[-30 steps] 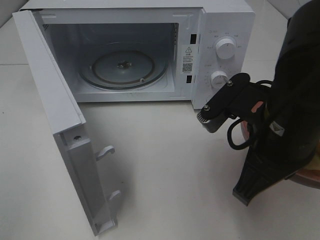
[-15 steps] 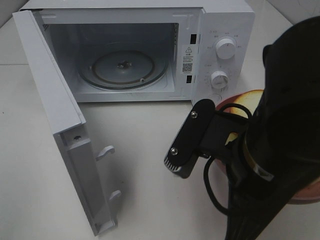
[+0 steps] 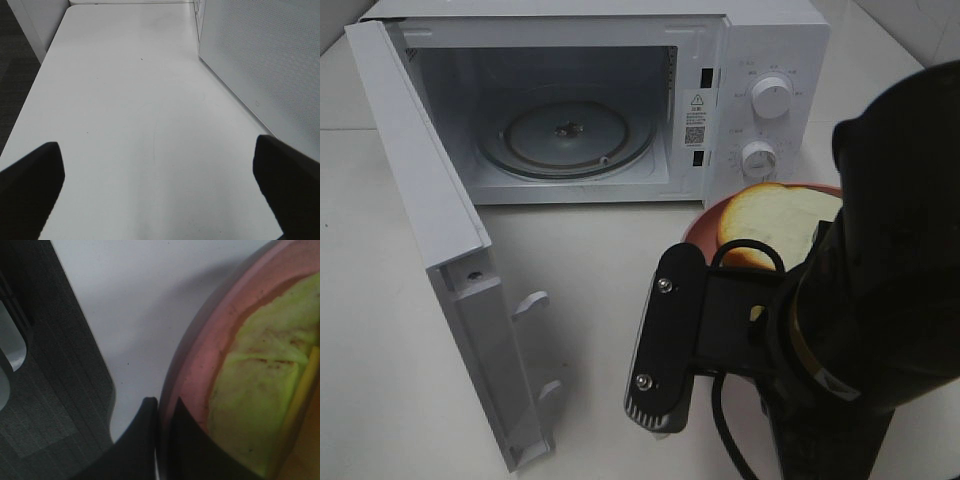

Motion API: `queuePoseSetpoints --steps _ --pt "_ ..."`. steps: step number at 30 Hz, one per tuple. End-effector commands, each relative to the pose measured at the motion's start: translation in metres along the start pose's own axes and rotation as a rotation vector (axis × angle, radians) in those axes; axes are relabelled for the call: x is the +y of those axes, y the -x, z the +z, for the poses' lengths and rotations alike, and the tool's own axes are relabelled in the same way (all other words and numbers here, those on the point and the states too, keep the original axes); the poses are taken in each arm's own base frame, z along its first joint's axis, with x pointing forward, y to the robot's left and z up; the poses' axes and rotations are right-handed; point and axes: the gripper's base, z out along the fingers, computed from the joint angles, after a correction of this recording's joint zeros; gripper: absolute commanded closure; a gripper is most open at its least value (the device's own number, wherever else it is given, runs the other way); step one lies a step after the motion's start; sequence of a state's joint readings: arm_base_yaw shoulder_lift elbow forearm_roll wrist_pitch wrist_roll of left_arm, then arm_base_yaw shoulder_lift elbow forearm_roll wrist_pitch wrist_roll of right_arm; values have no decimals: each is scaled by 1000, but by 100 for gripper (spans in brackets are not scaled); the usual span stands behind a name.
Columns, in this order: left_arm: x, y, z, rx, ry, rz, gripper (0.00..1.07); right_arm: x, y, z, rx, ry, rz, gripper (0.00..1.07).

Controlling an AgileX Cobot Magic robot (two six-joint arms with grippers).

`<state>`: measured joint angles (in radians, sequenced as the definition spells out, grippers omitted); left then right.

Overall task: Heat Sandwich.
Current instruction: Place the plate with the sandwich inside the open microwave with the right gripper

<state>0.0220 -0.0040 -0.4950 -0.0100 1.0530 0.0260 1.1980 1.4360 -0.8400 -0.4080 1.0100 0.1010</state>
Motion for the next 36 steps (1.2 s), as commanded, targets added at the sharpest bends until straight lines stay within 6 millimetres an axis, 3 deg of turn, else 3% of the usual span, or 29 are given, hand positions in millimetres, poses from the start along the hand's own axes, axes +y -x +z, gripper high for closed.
queuePoseSetpoints --steps 1,8,20,36 --pt "-1 -1 -3 -42 -3 -5 9 -2 1 -3 -32 -26 -94 107" --pt "-1 -1 -3 -42 -3 -5 9 -1 6 -3 -83 -35 -316 107" --pt "-1 -1 -3 -42 -3 -5 9 -6 14 -3 -172 -67 -420 107" --pt "-1 -1 -3 -42 -3 -5 9 -56 6 17 -234 -64 -546 107"
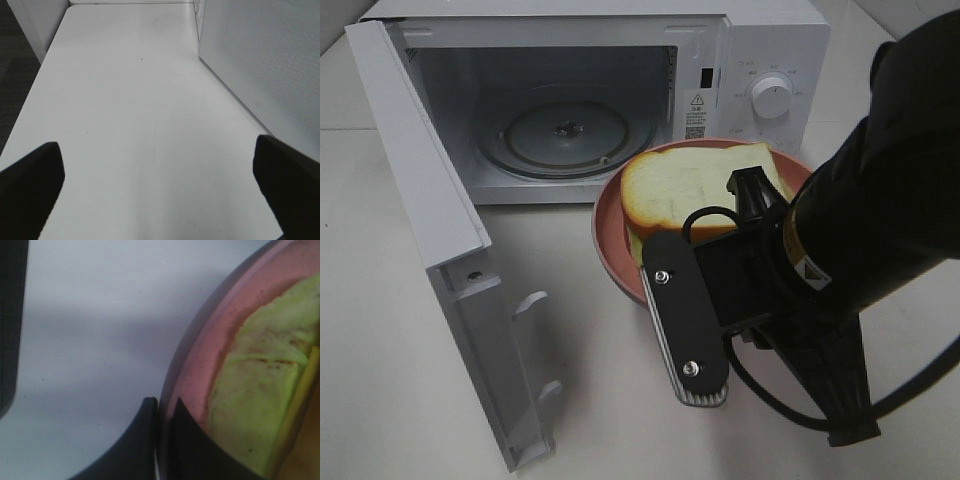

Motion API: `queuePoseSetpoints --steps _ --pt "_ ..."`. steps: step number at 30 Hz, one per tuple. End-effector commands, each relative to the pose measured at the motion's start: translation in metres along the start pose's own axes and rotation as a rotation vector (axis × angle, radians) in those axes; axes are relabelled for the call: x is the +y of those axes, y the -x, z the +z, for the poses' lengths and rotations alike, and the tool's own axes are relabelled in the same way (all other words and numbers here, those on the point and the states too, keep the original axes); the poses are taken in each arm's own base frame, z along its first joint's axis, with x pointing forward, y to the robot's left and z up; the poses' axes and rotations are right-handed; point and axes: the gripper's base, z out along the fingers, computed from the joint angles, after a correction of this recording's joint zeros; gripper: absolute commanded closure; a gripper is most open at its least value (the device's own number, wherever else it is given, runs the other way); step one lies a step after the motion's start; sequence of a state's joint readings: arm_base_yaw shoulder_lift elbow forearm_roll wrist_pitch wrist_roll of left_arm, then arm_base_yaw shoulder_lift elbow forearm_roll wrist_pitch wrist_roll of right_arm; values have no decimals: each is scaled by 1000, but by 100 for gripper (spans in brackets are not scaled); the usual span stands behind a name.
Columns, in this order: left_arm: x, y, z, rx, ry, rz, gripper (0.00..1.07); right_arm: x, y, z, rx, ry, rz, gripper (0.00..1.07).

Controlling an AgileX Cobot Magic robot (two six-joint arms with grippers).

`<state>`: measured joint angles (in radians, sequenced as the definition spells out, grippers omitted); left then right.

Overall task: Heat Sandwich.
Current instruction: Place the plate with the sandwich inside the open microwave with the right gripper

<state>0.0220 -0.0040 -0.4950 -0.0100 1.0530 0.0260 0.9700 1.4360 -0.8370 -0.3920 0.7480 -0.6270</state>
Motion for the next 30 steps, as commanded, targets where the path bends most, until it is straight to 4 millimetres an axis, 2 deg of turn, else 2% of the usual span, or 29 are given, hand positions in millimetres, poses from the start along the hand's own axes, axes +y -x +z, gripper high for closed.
queuePoseSetpoints --steps 1,8,22,30 --pt "-1 -1 -3 -42 -3 -5 9 -10 -4 0 -66 -35 -50 107" --pt "-1 -1 -3 -42 -3 -5 9 -18 -12 4 -100 -50 -200 107" --pt "-1 -1 -3 -42 -3 -5 9 -27 -36 11 -117 -14 -340 107" --pt "-1 -1 -3 -42 -3 -5 9 -28 -35 11 -121 -17 -359 107"
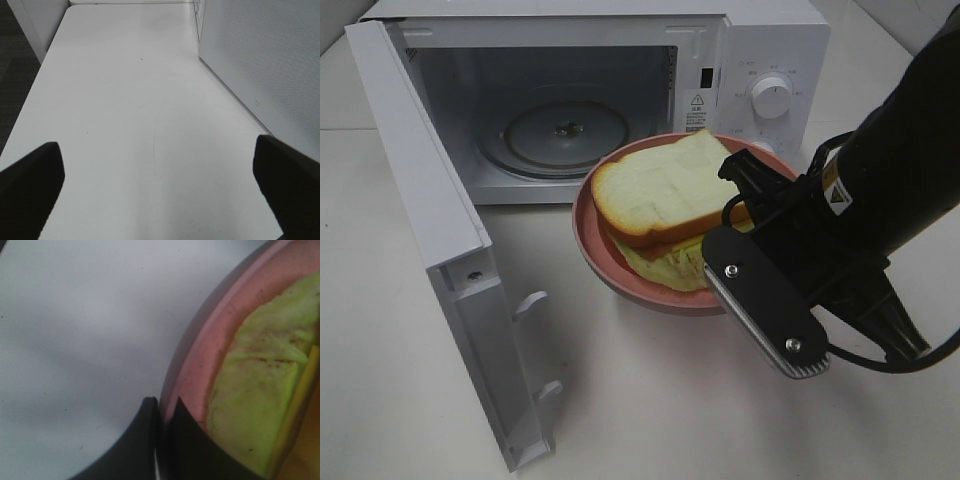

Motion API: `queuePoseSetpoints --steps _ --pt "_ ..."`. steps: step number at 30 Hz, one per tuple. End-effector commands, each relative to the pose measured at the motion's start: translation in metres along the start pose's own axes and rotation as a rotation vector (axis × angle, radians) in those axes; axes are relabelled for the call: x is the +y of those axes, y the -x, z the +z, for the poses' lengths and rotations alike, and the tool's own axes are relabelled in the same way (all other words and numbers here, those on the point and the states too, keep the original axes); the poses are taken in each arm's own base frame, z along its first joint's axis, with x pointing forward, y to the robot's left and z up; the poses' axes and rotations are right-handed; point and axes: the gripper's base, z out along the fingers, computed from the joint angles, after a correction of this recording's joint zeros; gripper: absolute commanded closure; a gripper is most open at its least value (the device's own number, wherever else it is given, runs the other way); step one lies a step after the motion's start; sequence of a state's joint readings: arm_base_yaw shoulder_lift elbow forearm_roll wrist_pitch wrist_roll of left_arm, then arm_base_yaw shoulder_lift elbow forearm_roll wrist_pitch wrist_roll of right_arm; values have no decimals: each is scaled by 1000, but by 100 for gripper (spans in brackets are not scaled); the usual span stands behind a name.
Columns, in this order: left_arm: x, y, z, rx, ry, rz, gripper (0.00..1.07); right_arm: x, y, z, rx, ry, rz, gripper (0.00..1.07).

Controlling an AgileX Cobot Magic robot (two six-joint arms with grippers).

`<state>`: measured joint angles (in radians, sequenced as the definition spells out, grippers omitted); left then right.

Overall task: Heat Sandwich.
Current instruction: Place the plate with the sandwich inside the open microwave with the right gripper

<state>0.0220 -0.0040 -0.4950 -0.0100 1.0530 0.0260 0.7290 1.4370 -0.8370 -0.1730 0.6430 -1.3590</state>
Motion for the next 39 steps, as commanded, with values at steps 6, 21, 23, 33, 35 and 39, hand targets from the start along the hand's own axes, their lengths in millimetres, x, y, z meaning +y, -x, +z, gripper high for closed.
queuePoseSetpoints --steps 6,21,23,33,35,39 --pt "-1 -1 -3 -42 -3 -5 9 -8 2 5 -23 -55 -16 107" --pt "-1 -1 -3 -42 -3 -5 9 -19 7 6 -65 -166 -48 107" --pt "-1 -1 -3 -42 -3 -5 9 -23 8 9 -71 -159 -40 107" --pt "-1 -1 -3 -42 -3 -5 9 -54 15 21 -104 -142 6 107" --pt "-1 -1 -3 -42 -3 -5 9 -59 17 25 -112 -127 12 107" --pt "-1 -1 -3 -42 -3 -5 9 -70 19 31 -119 -98 13 107"
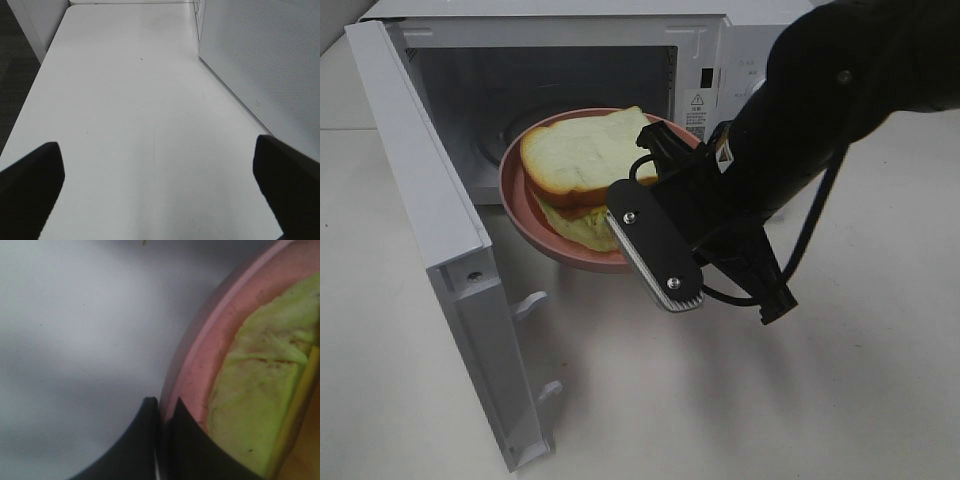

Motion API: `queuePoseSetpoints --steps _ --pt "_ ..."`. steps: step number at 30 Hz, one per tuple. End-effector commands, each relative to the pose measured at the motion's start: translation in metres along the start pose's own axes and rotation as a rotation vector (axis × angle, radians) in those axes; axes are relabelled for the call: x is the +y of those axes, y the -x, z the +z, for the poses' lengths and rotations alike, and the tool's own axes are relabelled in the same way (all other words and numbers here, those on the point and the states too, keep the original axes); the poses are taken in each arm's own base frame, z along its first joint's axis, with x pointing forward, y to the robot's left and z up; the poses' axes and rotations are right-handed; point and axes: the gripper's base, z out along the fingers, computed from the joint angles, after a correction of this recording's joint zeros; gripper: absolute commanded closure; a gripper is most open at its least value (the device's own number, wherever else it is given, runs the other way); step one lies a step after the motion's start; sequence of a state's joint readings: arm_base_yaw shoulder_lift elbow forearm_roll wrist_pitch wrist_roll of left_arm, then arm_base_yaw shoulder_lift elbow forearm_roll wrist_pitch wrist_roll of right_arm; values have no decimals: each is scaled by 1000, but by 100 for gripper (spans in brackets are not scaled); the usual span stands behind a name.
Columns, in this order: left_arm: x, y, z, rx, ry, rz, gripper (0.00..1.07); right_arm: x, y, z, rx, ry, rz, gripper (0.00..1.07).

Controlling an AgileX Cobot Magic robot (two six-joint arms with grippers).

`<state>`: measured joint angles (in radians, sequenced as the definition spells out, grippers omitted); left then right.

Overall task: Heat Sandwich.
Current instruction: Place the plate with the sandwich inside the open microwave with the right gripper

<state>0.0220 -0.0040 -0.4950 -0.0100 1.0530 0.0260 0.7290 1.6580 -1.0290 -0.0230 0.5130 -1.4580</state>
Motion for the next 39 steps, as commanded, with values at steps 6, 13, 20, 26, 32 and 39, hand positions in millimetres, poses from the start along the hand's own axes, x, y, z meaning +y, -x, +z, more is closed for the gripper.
queuePoseSetpoints --steps 6,13,20,26,32,39 --pt "-1 -1 -3 -42 -3 -5 9 -30 3 9 -6 2 0 107" --pt "-1 -1 -3 -42 -3 -5 9 -49 4 15 -2 19 17 107" --pt "-1 -1 -3 -42 -3 -5 9 -70 6 25 1 23 52 107" --pt "-1 -1 -3 -42 -3 -5 9 -82 7 30 0 18 66 107" --pt "-1 -1 -3 -42 -3 -5 9 -99 8 39 -2 -4 110 107" --pt "-1 -1 -3 -42 -3 -5 9 -110 9 53 9 26 121 107"
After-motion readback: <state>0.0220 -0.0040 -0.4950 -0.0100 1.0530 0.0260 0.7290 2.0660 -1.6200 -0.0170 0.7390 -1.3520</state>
